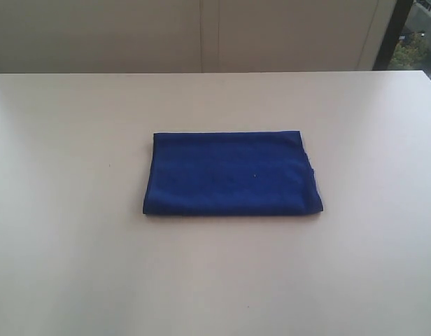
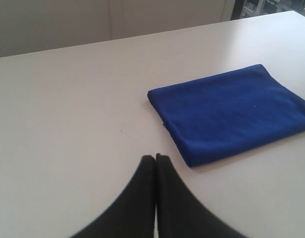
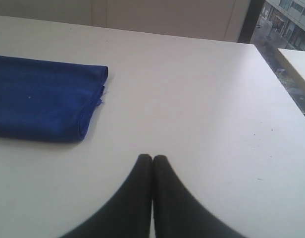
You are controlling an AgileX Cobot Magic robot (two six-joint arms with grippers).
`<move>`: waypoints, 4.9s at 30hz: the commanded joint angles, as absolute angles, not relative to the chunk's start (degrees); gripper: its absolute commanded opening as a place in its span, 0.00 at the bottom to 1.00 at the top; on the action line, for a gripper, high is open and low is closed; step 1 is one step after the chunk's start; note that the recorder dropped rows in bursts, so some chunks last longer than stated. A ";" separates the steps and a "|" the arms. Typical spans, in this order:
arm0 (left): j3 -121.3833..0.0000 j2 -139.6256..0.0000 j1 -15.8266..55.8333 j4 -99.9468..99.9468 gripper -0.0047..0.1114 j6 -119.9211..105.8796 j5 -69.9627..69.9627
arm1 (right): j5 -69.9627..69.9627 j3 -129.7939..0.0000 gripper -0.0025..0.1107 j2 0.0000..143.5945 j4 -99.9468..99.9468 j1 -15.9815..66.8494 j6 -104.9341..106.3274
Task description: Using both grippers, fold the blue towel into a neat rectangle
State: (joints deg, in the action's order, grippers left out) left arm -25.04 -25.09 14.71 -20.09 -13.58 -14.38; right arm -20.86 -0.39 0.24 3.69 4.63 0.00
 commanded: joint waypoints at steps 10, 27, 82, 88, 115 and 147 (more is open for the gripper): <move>-22.22 -21.48 11.31 -20.36 0.04 -15.42 -14.82 | -20.08 0.00 0.02 0.00 4.11 4.27 0.00; 0.00 -0.97 0.89 -12.53 0.04 -17.37 -10.20 | -20.08 0.00 0.02 0.00 4.11 4.27 0.00; 0.00 0.00 -3.30 -8.68 0.04 -2.24 -13.39 | -20.08 0.00 0.02 0.00 4.11 4.27 0.00; 0.00 0.00 -3.30 -8.68 0.04 -2.25 -13.39 | -20.08 0.00 0.02 0.00 4.11 4.27 0.00; 0.00 0.00 -3.30 -8.68 0.04 -2.54 -13.39 | -20.08 0.00 0.02 0.00 4.11 4.27 0.00; 0.00 0.00 -3.30 -8.68 0.04 -2.54 -13.39 | -20.08 0.00 0.02 0.00 4.11 4.27 0.00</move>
State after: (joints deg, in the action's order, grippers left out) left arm -0.36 -0.26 -3.17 -8.56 -2.49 -13.47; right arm -20.86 -0.39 0.24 3.69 4.63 0.00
